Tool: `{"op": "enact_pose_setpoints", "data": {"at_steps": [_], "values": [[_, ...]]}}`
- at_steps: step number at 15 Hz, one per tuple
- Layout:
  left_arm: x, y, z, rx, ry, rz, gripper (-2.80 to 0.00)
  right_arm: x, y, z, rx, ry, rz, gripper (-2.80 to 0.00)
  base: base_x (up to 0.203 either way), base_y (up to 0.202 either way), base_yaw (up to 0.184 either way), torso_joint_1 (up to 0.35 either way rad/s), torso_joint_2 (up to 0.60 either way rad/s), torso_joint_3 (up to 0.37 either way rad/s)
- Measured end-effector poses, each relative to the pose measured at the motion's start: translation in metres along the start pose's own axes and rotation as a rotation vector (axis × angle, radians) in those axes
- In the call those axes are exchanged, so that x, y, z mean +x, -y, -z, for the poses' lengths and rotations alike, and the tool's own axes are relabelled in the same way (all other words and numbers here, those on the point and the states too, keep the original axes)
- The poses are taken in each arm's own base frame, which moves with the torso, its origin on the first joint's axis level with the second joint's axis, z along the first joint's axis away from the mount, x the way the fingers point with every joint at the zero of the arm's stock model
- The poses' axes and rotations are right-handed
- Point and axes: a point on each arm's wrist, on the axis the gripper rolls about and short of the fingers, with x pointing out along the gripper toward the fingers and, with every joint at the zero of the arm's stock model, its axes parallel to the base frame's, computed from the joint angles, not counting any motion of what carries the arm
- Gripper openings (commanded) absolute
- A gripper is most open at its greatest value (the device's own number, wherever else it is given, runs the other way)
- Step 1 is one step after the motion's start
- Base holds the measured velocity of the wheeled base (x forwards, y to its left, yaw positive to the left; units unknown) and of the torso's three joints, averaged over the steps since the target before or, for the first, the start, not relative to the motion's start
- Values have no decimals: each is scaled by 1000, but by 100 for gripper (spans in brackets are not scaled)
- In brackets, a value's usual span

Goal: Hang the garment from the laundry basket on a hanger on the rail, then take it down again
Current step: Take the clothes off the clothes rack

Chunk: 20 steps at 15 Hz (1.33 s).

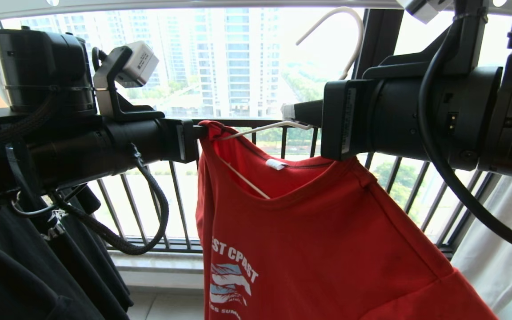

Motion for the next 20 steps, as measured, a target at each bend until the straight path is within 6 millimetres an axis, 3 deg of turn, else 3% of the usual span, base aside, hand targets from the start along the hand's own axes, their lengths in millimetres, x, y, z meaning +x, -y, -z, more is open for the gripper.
{"op": "enact_pose_setpoints", "data": {"at_steps": [8,20], "values": [[39,-18,19,-36,3,-36,-280,-17,6,4,11,2,4,-280,0,0,0,0,0,0],[45,-60,-2,-335,81,38,-280,-13,17,6,15,27,44,-280,0,0,0,0,0,0]]}}
